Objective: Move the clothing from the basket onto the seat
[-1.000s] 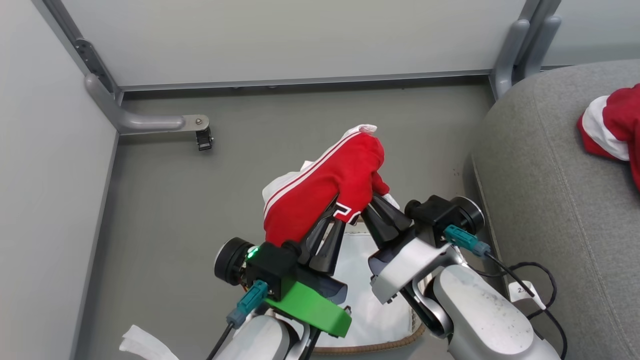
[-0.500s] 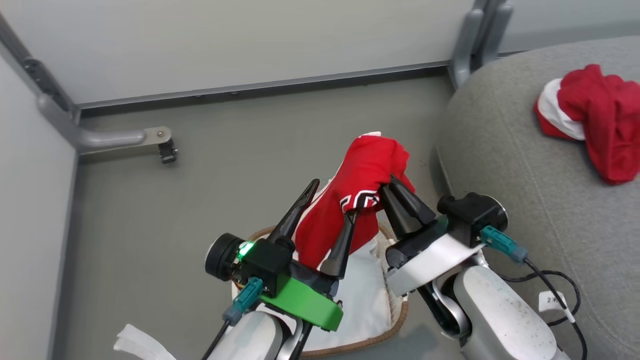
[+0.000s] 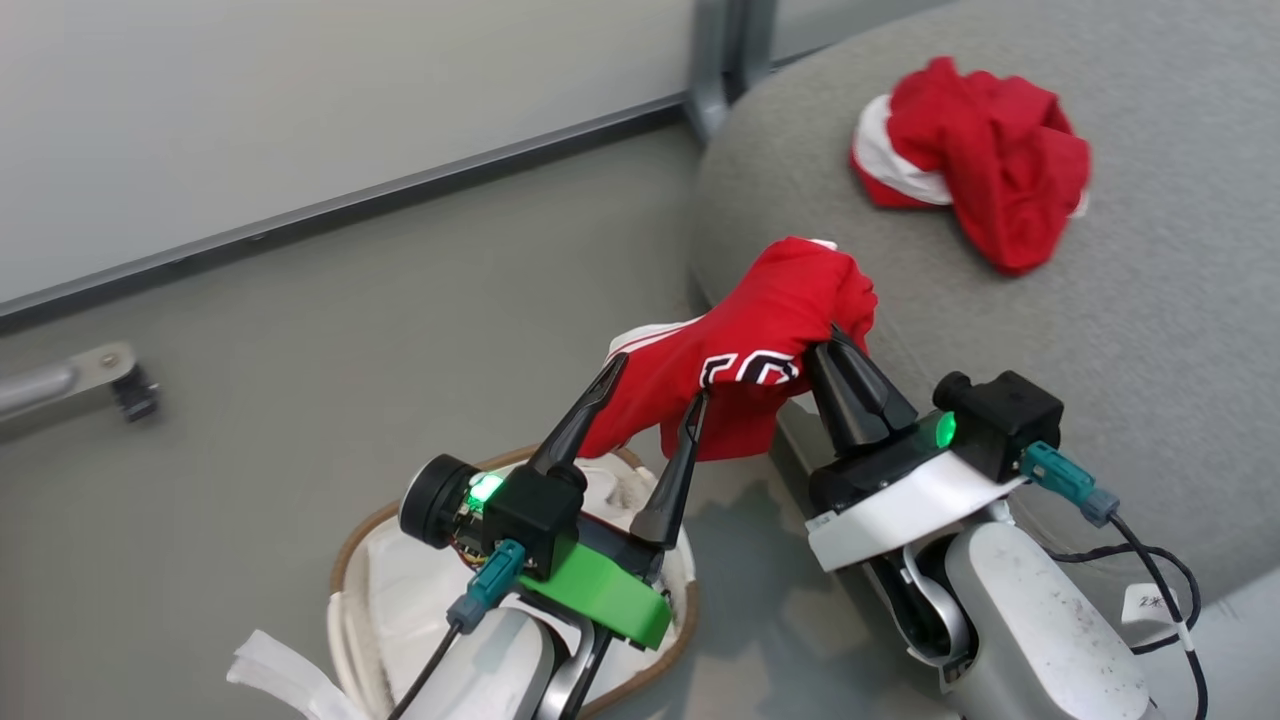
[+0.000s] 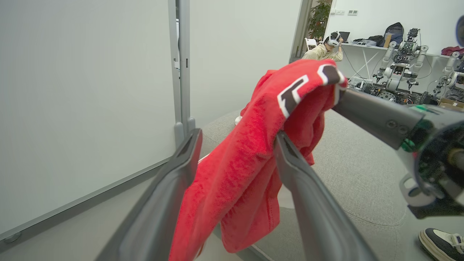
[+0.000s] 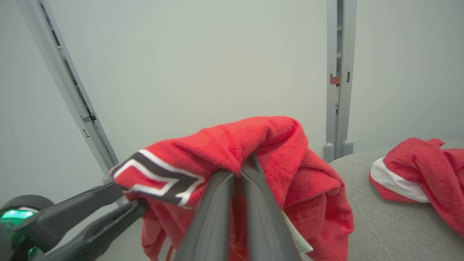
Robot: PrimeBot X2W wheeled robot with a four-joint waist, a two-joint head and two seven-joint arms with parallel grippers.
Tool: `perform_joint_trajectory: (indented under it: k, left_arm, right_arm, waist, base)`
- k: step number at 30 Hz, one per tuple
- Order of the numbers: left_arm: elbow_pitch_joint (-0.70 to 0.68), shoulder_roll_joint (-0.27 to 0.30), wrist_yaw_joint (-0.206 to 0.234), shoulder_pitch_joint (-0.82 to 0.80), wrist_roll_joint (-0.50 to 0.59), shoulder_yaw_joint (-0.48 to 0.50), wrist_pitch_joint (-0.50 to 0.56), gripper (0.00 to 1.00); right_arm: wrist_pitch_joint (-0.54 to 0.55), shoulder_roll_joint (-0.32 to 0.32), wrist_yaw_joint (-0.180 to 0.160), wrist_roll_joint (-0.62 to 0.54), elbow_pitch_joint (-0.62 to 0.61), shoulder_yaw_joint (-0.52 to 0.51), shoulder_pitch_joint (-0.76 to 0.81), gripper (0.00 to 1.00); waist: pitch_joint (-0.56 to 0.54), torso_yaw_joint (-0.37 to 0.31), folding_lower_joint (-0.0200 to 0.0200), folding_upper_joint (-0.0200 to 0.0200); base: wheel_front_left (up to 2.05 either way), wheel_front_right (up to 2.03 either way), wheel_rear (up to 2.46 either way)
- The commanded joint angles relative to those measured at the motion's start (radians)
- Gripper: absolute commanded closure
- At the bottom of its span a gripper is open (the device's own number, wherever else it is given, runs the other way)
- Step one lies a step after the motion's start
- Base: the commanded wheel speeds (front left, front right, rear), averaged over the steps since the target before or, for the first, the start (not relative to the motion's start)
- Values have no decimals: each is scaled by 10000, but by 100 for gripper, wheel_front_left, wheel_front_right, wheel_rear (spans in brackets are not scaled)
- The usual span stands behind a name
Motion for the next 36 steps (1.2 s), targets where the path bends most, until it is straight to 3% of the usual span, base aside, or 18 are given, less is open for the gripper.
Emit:
perform_joint_trajectory:
  k: [1,11,21,26,32,36]
  left_arm:
    - [48,46,-51,-144,37,62,7,0]
    - [462,52,-253,-301,238,237,7,0]
    - [821,54,-392,-529,303,426,7,0]
    - [1001,54,-468,-741,495,551,7,0]
    - [1134,54,-537,-1115,763,628,7,0]
    - [1174,52,-572,-1421,893,660,7,0]
  right_arm:
    - [-48,-4,-11,48,-89,-60,41,100]
    - [-48,30,-11,129,-453,-649,-11,100]
    - [-48,-352,-11,-189,-783,-2488,-1342,100]
    - [-48,-1303,-11,-577,-696,-3273,-2821,100]
    - [-48,-2637,-11,-956,-70,-3408,-4520,100]
    - [-46,-3175,-11,-1161,614,-3575,-5415,100]
  waist:
    - [376,-1318,0,0]
    - [837,-2566,0,0]
    - [1676,-2519,0,0]
    - [2318,-2160,0,0]
    - [3066,-1573,0,0]
    - [3546,-1131,0,0]
  base:
    - [0,0,0]
    - [0,0,0]
    - [0,0,0]
    - [0,0,0]
    - [0,0,0]
    - [0,0,0]
